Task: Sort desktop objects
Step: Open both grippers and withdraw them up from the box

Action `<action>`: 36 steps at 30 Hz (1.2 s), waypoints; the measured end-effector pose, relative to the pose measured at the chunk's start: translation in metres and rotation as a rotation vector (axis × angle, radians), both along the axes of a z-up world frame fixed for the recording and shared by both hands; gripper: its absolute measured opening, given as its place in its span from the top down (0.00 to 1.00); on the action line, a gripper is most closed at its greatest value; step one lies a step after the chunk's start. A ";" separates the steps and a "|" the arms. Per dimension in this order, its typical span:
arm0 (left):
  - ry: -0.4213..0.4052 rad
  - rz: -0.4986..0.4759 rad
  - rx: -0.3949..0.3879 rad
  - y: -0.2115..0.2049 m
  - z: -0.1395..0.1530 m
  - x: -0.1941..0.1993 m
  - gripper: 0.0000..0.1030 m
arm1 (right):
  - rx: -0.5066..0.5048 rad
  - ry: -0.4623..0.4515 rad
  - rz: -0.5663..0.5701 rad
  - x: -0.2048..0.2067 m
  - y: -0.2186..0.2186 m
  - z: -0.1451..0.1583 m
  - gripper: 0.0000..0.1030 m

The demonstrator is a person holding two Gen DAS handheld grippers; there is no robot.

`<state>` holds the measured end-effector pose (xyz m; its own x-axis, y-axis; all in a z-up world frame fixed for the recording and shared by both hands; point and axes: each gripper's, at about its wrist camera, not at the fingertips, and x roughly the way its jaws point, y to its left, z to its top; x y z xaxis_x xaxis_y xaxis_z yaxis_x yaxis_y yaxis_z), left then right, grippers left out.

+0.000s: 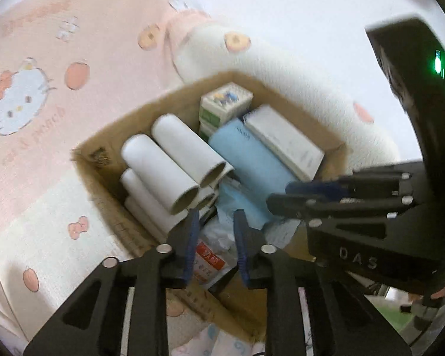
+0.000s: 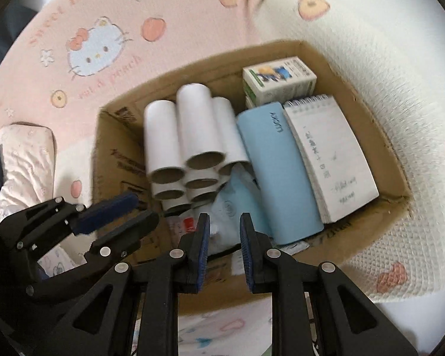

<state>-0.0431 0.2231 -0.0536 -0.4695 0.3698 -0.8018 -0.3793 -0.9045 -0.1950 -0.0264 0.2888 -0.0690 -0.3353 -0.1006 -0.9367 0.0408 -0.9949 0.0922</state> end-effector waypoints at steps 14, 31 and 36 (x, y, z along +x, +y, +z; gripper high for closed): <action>0.166 0.107 -0.023 -0.065 0.034 0.052 0.50 | 0.213 0.122 -0.025 0.038 -0.070 0.042 0.83; 0.138 0.130 0.051 -0.089 0.061 0.069 0.32 | 0.307 0.194 -0.162 0.083 -0.078 0.071 0.35; 0.168 0.136 0.081 -0.091 0.079 0.081 0.27 | 0.275 0.221 -0.212 0.103 -0.080 0.082 0.29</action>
